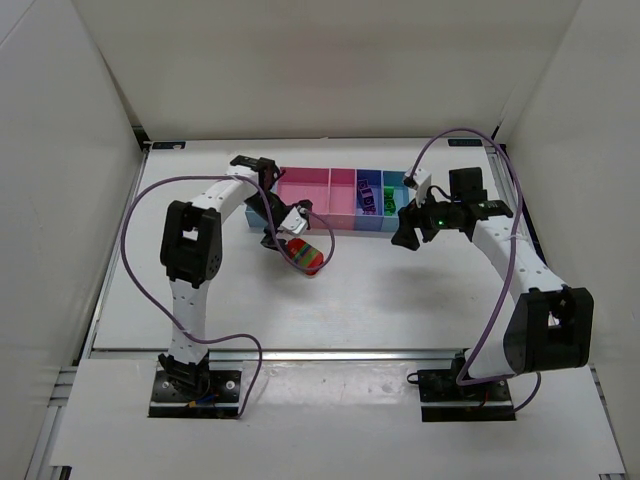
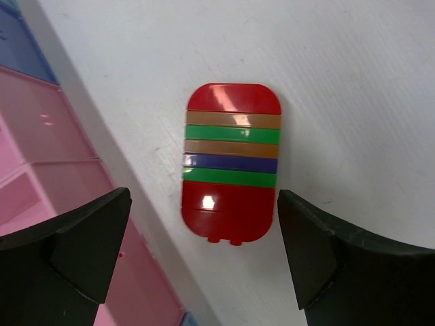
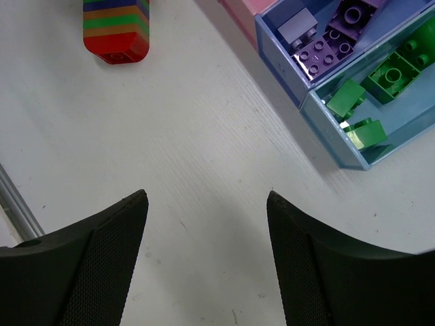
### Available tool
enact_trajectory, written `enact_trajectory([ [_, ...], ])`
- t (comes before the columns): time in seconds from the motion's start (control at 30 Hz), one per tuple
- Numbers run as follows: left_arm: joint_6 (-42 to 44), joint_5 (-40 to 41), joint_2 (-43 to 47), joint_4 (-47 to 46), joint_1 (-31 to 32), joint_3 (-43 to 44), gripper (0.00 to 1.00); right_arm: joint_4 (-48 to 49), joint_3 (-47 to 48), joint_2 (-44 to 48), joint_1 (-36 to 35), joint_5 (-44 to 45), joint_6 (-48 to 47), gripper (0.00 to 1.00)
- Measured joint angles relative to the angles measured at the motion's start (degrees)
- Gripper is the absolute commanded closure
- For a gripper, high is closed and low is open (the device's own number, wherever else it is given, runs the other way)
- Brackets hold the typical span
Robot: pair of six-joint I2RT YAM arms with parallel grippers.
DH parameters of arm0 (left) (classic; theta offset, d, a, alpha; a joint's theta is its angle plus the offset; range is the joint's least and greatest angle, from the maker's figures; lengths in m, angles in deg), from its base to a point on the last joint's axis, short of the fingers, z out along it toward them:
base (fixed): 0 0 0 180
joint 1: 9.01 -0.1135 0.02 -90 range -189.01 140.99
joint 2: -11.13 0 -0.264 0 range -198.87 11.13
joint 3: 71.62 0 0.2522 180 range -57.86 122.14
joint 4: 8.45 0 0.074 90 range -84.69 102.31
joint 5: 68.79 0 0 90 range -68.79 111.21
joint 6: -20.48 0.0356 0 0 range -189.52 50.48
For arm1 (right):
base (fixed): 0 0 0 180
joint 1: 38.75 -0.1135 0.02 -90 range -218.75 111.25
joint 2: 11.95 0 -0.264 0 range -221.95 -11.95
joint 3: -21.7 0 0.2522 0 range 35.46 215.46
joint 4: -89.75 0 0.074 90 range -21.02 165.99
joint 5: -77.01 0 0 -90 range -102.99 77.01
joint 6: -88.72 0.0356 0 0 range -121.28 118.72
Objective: Sort the legos into containers by color
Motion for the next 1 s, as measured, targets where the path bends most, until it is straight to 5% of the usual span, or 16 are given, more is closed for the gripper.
enact_trajectory([
  [1.0, -2.19, 3.74, -1.29, 0.11, 1.64, -4.42, 0.01, 0.61, -0.11, -0.90, 0.39, -0.39, 0.44, 0.26],
])
